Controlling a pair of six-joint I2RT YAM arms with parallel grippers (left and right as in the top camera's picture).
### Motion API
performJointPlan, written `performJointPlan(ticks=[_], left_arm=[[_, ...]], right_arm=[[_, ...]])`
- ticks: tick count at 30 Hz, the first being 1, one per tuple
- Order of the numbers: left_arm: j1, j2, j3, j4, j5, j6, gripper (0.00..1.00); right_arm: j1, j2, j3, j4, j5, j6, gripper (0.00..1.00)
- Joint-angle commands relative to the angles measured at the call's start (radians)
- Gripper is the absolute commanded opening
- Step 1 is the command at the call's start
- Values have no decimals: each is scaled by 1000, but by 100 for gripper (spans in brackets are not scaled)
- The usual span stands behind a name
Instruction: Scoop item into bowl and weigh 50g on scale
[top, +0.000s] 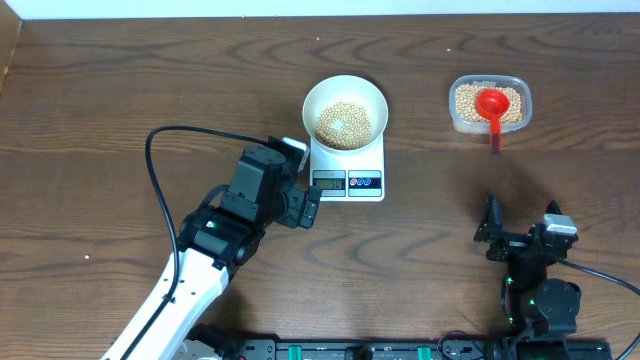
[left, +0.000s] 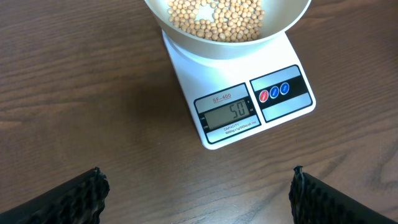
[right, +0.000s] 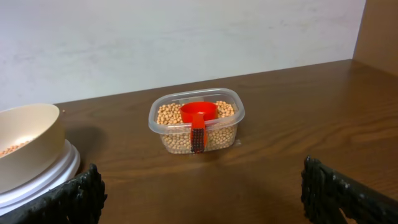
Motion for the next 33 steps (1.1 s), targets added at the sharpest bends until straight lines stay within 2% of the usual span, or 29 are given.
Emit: performJointPlan(ticks=[1,18,24,26,33], left_arm=[[-1,4,-1,-2,2,-16,95],[-2,3,-1,-6,1,-15,95],[3,-34,-1,79,-138,-4,95],[26,-85,-1,89,-141,38,95],[222,-296,-37,89,-55,40,95]], right_arm=[[-3,-9,-2,-3,12,-6,99],[-3,-9,-2,-3,13,-6,99],[-3,-9,-2,-3,12,-6,99],[-3,-9,-2,-3,12,-6,99],[-3,-9,-2,-3,12,-6,99]])
